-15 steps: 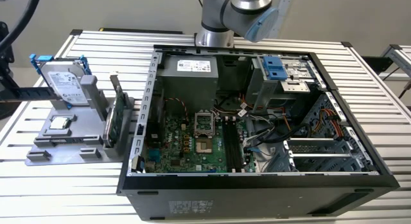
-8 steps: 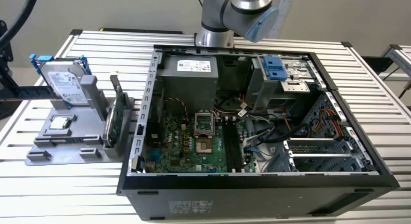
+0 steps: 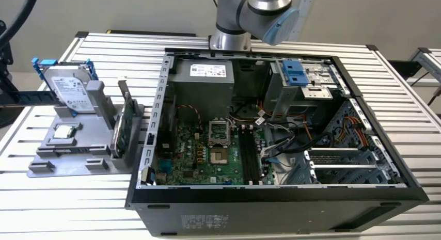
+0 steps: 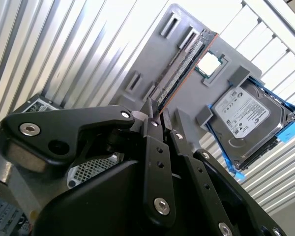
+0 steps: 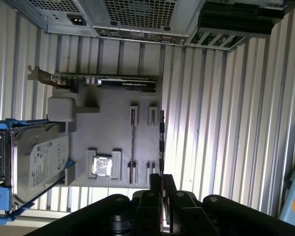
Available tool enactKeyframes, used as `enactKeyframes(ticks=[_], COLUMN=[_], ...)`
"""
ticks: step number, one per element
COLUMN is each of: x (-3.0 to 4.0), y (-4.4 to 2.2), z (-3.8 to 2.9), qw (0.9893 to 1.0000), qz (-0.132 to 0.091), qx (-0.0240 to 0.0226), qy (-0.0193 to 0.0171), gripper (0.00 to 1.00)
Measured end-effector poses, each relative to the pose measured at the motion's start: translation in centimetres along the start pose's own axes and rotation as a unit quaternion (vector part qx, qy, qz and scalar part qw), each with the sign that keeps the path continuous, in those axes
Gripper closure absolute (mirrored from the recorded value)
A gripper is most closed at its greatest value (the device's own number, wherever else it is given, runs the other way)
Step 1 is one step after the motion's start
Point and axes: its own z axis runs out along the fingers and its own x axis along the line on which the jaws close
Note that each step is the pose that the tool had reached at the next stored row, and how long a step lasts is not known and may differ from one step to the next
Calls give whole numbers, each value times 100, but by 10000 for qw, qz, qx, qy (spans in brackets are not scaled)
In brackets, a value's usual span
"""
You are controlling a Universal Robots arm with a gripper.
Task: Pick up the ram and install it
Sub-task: 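Pick up the ram and move it above insertion slot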
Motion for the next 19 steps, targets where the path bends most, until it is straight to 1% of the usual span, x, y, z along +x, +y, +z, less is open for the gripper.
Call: enactKeyframes(ticks=[11,19], x=[-1,-2], y=[2,2], z=[-62,-76], qw=[10000,10000], qz=[0,0], qx=[-1,-5], qy=[0,3], gripper=[100,100])
